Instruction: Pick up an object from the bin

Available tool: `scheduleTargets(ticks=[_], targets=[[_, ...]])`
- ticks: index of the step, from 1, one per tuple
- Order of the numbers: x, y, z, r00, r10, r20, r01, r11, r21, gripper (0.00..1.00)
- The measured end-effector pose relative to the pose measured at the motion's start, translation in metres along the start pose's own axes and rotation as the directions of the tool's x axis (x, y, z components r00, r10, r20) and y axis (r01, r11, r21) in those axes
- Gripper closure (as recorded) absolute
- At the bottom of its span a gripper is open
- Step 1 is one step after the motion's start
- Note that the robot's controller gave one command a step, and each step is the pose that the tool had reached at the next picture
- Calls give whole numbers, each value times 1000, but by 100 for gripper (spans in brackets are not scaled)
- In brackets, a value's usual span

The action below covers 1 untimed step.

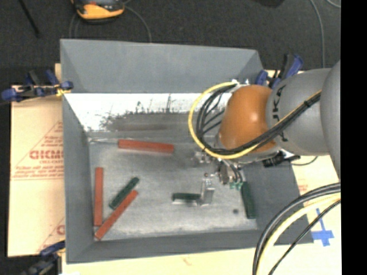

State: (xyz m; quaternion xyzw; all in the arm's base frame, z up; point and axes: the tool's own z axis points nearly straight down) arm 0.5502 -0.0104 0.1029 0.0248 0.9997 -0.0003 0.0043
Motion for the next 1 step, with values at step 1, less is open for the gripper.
scheduleTargets(ticks=[1], targets=[[59, 45, 28, 1000, 11, -7, -11, 1000, -1, 100]])
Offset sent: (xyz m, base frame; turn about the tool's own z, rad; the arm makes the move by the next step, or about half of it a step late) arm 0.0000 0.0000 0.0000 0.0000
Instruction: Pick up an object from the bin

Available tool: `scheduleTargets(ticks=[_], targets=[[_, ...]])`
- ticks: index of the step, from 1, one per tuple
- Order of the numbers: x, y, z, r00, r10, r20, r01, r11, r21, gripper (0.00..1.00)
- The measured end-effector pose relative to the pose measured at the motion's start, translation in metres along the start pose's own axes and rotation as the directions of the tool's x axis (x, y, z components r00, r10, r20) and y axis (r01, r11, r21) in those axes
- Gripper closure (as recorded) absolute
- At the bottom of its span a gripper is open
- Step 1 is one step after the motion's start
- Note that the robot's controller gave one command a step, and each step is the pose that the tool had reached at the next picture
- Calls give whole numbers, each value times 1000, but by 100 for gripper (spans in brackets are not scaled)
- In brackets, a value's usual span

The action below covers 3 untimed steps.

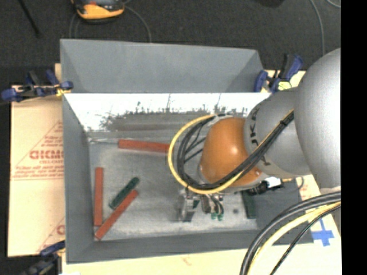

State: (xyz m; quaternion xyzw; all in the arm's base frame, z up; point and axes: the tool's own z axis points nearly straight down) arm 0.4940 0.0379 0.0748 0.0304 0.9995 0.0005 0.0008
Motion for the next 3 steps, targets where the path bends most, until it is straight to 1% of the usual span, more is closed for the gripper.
scheduleTargets(ticks=[1, 2, 3], targets=[[0, 0, 0, 1000, -1, 0, 1, 1000, 0, 100], [-1, -4, -42, 1000, 23, -1, -23, 1000, 0, 100], [-3, -29, -22, 997, 72, -1, -72, 997, 1, 0]])
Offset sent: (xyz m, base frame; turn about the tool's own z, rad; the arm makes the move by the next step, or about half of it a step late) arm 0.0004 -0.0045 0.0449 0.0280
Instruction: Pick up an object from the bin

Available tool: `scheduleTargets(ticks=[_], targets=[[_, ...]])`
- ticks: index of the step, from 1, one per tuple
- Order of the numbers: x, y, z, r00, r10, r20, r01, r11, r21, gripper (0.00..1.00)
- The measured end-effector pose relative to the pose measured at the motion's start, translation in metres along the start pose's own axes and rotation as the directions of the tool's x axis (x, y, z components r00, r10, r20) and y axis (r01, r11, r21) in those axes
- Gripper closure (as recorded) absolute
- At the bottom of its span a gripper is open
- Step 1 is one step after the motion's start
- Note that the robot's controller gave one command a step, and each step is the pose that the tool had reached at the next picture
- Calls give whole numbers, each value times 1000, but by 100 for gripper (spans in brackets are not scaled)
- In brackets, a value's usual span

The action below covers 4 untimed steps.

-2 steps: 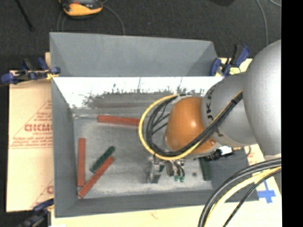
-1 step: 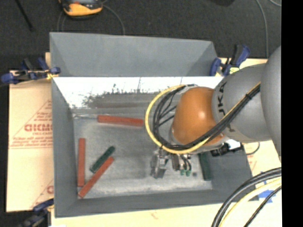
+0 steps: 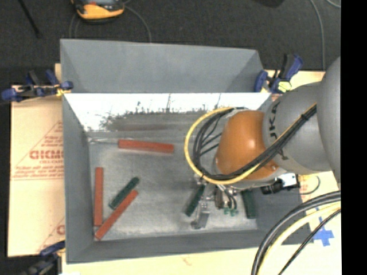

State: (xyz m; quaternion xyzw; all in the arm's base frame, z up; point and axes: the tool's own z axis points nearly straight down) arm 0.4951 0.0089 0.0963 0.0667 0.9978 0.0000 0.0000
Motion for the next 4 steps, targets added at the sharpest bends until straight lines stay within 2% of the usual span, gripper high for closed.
scheduleTargets(ticks=[1, 2, 3, 4], targets=[[0, 0, 0, 1000, -2, 1, 2, 1000, 0, 0], [-51, -54, 25, 986, -164, 5, 164, 986, 2, 100], [-51, -54, 25, 986, -164, 5, 164, 986, 2, 100], [-79, -62, -175, 985, -170, 2, 170, 985, 1, 100]])
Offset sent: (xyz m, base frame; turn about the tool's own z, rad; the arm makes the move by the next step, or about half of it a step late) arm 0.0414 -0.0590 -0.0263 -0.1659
